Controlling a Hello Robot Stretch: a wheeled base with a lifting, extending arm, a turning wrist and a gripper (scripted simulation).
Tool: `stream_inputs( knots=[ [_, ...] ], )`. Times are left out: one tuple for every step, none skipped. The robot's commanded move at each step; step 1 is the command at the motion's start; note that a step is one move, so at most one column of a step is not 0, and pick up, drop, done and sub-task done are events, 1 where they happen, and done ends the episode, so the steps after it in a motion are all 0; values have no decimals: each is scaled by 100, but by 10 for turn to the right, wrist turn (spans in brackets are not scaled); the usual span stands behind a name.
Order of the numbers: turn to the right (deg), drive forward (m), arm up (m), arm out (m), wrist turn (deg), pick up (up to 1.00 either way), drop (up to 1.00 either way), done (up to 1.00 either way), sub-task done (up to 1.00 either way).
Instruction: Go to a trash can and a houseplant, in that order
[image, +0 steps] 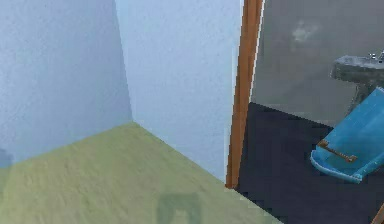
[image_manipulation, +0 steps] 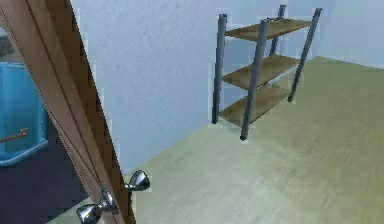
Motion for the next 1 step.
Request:
stream_inputs(
  knots=[
    [0,30,0,0,0,0,0,0,0]
  ],
)
